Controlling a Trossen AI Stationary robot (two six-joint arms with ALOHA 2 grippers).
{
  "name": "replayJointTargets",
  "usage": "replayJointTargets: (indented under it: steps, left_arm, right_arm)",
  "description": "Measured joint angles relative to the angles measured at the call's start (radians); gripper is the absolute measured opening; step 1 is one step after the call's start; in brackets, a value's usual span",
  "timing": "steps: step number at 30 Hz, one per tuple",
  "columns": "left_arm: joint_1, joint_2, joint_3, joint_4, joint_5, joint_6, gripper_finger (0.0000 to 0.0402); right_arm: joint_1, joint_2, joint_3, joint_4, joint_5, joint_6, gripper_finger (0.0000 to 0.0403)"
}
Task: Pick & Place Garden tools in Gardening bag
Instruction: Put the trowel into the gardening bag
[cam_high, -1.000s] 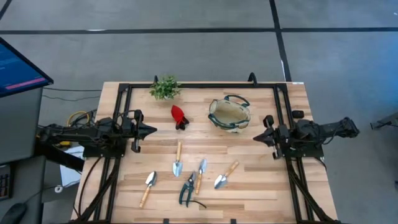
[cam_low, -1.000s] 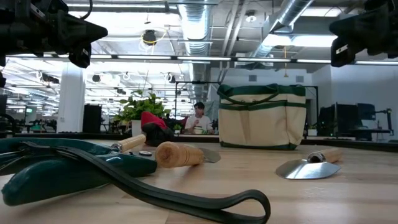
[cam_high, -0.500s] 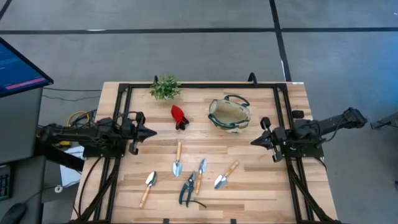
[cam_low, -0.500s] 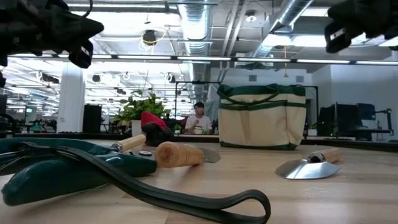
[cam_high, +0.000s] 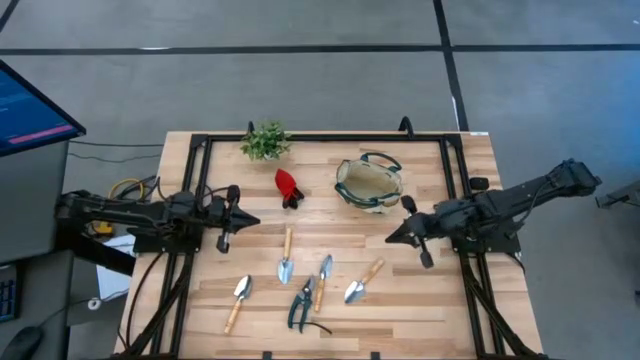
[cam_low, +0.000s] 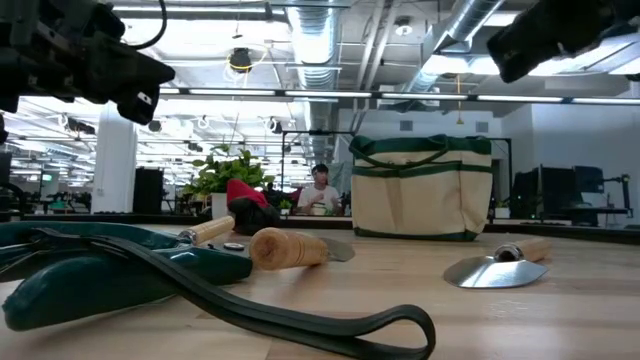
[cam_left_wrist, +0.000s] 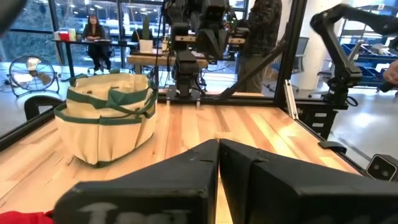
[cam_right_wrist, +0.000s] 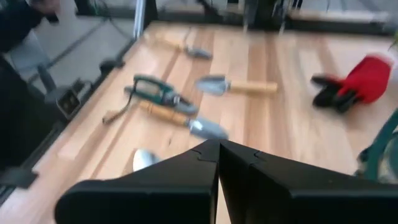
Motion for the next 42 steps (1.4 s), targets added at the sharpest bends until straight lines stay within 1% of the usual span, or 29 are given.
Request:
replayJointTargets:
  steps: [4, 8, 11, 13, 16, 25, 28, 33, 42]
  left_arm:
    - [0.000, 0.000, 0.000, 0.003, 0.000, -0.002, 0.0002]
    - [0.000, 0.000, 0.000, 0.008, 0.000, -0.002, 0.0002]
    - [0.000, 0.000, 0.000, 0.011, 0.000, -0.003, 0.0002]
    - [0.000, 0.000, 0.000, 0.013, 0.000, -0.003, 0.0002]
    - [0.000, 0.000, 0.000, 0.015, 0.000, -0.003, 0.0002]
    - [0.000, 0.000, 0.000, 0.020, 0.000, -0.003, 0.0002]
    - [0.000, 0.000, 0.000, 0.021, 0.000, -0.004, 0.0002]
    - [0.000, 0.000, 0.000, 0.022, 0.000, -0.003, 0.0002]
    - [0.000, 0.000, 0.000, 0.021, -0.004, 0.001, 0.0002]
  right_arm:
    - [0.033, 0.119, 0.066, -0.073, -0.031, 0.007, 0.0000]
    - [0.066, 0.231, 0.129, -0.153, -0.036, 0.021, 0.0000]
    - [0.078, 0.303, 0.172, -0.149, -0.038, 0.096, 0.0000]
    - [0.078, 0.346, 0.206, -0.137, -0.065, 0.122, 0.0000]
    - [0.078, 0.398, 0.243, -0.116, -0.105, 0.111, 0.0000]
    - [0.067, 0.547, 0.258, -0.134, -0.104, 0.130, 0.0006]
    - [0.052, 0.593, 0.258, -0.152, -0.104, 0.163, 0.0024]
    - [0.041, 0.638, 0.258, -0.203, -0.104, 0.167, 0.0074]
    - [0.045, 0.658, 0.258, -0.260, -0.104, 0.158, 0.0156]
